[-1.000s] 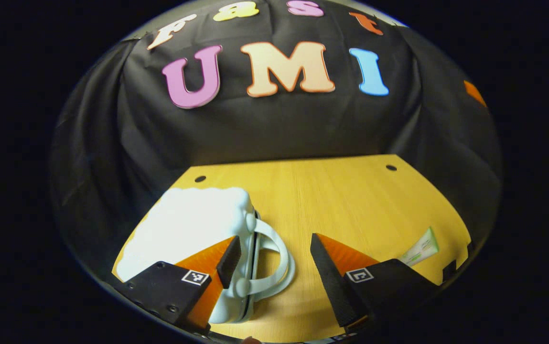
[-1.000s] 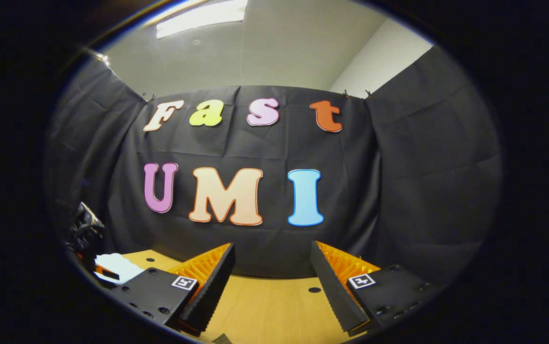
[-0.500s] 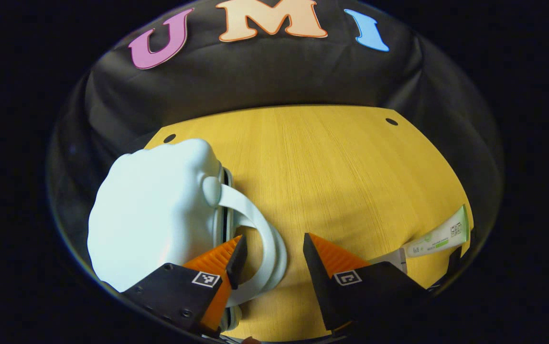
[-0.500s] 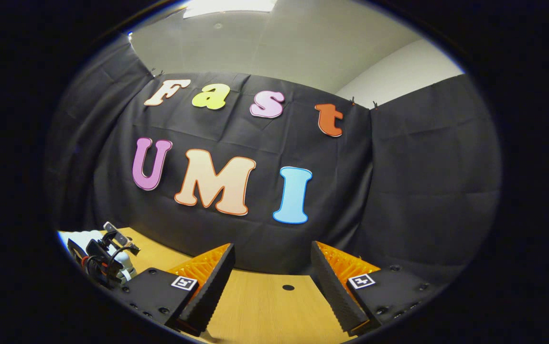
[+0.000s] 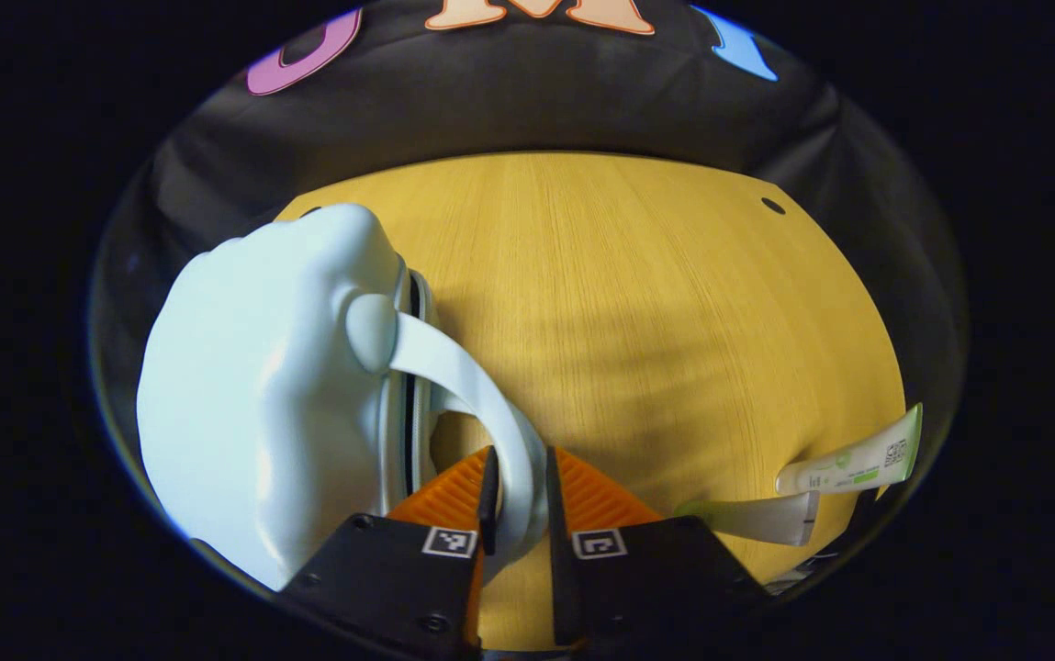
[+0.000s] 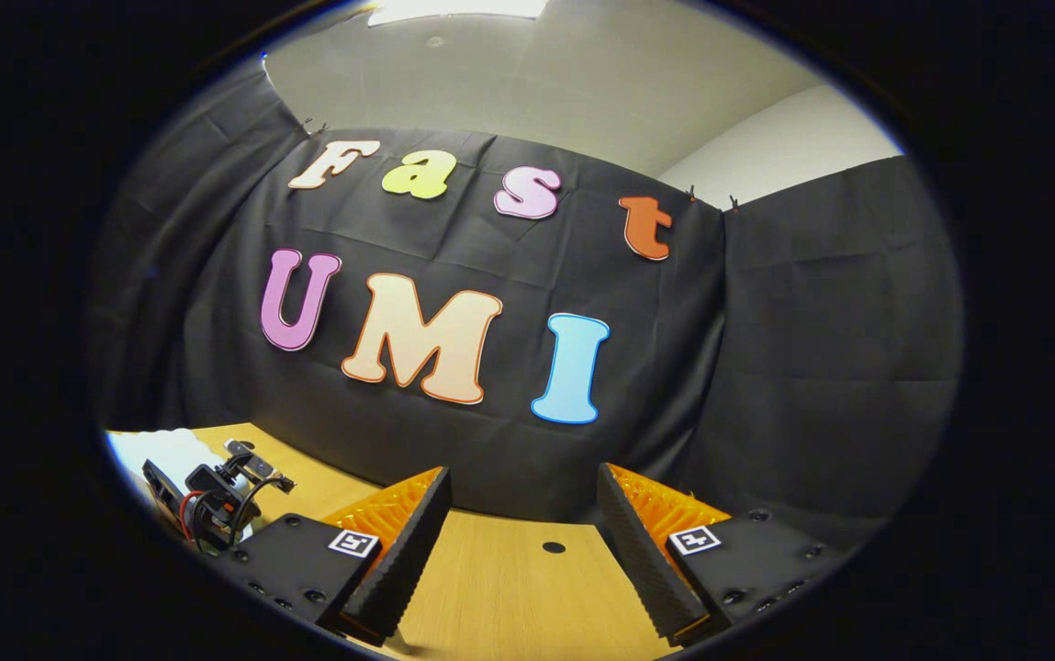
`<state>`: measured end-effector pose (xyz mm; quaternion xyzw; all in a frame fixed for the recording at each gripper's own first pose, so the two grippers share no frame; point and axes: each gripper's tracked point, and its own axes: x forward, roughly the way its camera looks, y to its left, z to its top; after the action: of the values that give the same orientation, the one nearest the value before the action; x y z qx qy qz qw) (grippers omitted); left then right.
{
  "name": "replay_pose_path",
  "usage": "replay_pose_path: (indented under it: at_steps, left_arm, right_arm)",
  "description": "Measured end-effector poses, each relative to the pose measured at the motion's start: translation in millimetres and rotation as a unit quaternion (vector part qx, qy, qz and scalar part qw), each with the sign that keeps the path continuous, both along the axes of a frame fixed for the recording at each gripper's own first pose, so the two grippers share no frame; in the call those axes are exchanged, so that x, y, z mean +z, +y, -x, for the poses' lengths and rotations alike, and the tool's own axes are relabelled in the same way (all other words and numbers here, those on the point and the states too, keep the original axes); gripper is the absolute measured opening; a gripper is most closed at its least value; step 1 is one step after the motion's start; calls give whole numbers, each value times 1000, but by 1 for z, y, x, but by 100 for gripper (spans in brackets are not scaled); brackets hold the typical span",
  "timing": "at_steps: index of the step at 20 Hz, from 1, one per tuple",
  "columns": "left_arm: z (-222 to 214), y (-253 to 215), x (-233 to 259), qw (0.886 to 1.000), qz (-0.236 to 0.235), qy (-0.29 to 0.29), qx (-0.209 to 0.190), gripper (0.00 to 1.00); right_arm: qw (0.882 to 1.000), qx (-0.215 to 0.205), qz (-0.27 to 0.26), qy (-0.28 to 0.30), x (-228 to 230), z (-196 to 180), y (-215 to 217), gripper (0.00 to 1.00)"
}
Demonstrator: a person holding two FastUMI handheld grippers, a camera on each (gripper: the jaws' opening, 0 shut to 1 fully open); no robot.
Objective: First open the suitcase, pack the skin care products into it, and then close the suitcase.
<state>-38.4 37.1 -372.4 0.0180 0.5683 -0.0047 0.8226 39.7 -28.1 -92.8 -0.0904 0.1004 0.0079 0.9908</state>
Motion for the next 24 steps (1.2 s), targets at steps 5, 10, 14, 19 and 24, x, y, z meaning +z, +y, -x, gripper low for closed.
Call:
replay_pose_path:
  at_steps: [5,10,14,19,24]
  left_arm:
    - [-2,-7,14,999,-8,-1,-34,5]
    - [-10,-16,52,997,-34,-44,-54,0]
    - [-22,-8,96,994,-59,-83,-52,0]
    - [-34,17,135,985,-108,-136,-20,0]
    - [-38,39,160,975,-155,-162,-1,0]
  right_arm:
    - [1000,13,-13,-9,1,0,10,98]
    - [999,26,-42,-16,-2,-2,18,98]
    - [997,31,-69,-18,-7,-3,20,98]
    - [995,43,-89,-27,-5,-10,30,98]
    - [992,45,-116,-30,-6,-18,45,98]
